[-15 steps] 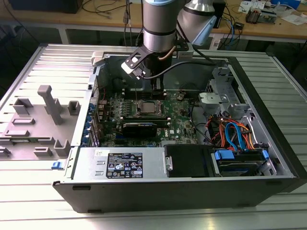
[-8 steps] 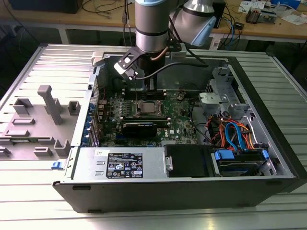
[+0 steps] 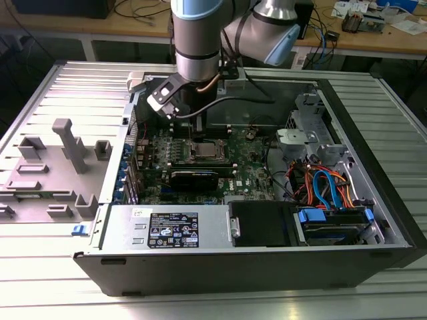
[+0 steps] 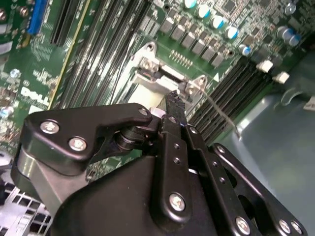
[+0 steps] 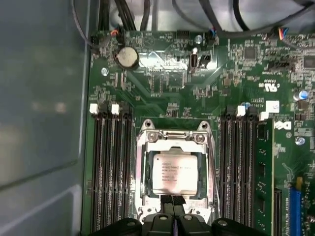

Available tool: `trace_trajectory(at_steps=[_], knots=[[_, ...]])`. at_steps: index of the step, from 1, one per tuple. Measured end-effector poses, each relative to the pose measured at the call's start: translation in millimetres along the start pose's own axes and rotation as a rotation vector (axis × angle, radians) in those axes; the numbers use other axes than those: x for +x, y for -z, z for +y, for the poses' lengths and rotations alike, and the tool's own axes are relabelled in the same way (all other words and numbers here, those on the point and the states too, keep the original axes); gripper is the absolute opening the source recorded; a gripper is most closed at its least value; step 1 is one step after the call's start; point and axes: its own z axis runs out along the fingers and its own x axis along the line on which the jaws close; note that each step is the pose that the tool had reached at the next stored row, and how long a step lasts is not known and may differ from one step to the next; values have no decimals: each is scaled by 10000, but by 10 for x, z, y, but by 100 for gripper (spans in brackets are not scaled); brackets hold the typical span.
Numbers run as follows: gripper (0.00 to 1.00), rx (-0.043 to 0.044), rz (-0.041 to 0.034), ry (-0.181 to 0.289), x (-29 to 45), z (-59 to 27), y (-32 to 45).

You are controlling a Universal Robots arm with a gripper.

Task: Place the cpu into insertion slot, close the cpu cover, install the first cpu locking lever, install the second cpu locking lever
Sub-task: 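Close the cpu cover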

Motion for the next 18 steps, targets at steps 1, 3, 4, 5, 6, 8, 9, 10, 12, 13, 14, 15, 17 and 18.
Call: trace_trajectory(at_steps=[1, 3, 4, 5, 6, 8, 9, 10, 12, 13, 14, 15, 17, 18], knots=[[11, 6, 1, 3, 0, -7, -18], [11, 35, 2, 5, -1, -13, -59], [11, 54, 3, 4, -1, -14, -76], [11, 76, 4, 3, -1, -14, -99], [11, 108, 5, 3, -2, -15, -140], [11, 162, 7, 2, -3, -17, -191], [11, 173, 7, 1, -3, -18, -201], [11, 179, 5, 1, -4, -18, -206], [11, 184, 9, 1, -3, -17, -218], [11, 192, 8, 1, -4, -18, -222], [11, 195, 12, 1, -4, -18, -223], [11, 198, 16, 1, -4, -18, -226], [11, 217, 16, 0, -4, -19, -234], [11, 217, 16, 0, -4, -19, -234]])
